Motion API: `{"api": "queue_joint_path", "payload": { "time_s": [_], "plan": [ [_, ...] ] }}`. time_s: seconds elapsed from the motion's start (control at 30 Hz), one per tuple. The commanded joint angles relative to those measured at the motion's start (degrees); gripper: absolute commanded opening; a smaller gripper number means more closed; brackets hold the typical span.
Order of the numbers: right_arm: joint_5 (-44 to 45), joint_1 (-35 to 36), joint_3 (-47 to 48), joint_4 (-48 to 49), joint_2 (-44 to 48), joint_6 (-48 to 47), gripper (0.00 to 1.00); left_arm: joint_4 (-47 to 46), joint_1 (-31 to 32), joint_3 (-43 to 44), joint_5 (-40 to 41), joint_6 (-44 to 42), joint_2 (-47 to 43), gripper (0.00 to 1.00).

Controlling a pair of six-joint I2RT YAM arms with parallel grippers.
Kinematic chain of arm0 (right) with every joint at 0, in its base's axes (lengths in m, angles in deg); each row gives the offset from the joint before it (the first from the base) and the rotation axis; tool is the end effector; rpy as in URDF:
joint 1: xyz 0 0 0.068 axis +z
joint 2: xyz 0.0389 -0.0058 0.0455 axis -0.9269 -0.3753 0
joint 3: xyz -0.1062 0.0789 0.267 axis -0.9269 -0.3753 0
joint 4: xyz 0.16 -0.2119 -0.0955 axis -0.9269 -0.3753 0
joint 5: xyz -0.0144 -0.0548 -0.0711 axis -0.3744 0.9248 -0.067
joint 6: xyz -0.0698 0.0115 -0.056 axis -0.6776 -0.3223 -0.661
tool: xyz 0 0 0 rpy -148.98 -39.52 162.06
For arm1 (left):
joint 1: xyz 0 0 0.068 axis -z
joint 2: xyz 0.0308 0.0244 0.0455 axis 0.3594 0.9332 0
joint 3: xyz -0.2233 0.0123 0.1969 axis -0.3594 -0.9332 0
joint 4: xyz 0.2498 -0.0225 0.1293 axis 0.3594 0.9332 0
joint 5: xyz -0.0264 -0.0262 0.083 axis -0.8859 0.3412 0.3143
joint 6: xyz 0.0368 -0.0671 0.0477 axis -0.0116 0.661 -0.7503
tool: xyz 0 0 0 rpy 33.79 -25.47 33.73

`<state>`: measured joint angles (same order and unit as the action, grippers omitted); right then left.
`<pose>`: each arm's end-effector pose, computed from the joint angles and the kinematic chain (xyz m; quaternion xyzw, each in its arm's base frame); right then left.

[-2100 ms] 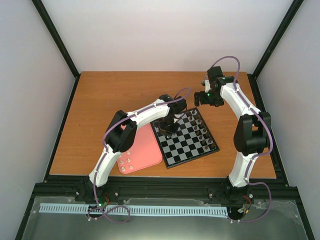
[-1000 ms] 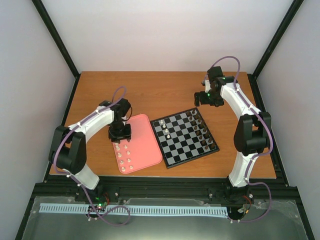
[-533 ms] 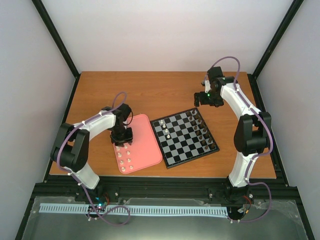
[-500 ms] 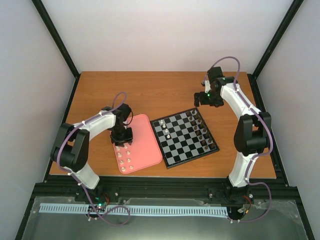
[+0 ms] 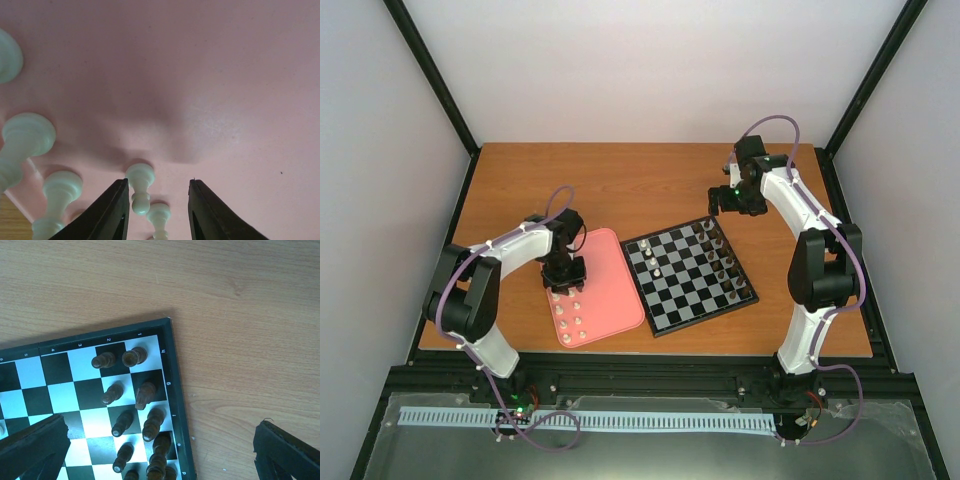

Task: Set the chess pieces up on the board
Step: Pick up the chess piece from the storage box.

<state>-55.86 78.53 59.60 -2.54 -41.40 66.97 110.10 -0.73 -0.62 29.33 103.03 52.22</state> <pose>0.4273 0.0902 0.2328 -0.0686 0.9812 0.0839 0.1598 0.2684 -0.1122 0.1345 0.1200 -0.9900 0.0605 0.0434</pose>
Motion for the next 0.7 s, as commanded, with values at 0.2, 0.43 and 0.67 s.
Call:
{"api": "queue_joint_path", "payload": {
  "time_s": [0.2,0.43,0.67],
  "plan": [
    [0.37,-0.46,0.11,0.46,1.61,-0.53,1.0,-0.08,-0.54,-0.25,-0.32,-0.4,0.85,0.27],
    [0.41,-0.46,-0.05,0.45,1.59,-0.5,1.0,-0.24,-0.57,0.08,-0.1,-0.66,1.54,0.2],
    [0.52,-0.46,-0.33,0.42,1.81,-0.53,1.0,-0.37,-0.56,0.67,-0.34,-1.21,2.87,0.01]
  ]
}}
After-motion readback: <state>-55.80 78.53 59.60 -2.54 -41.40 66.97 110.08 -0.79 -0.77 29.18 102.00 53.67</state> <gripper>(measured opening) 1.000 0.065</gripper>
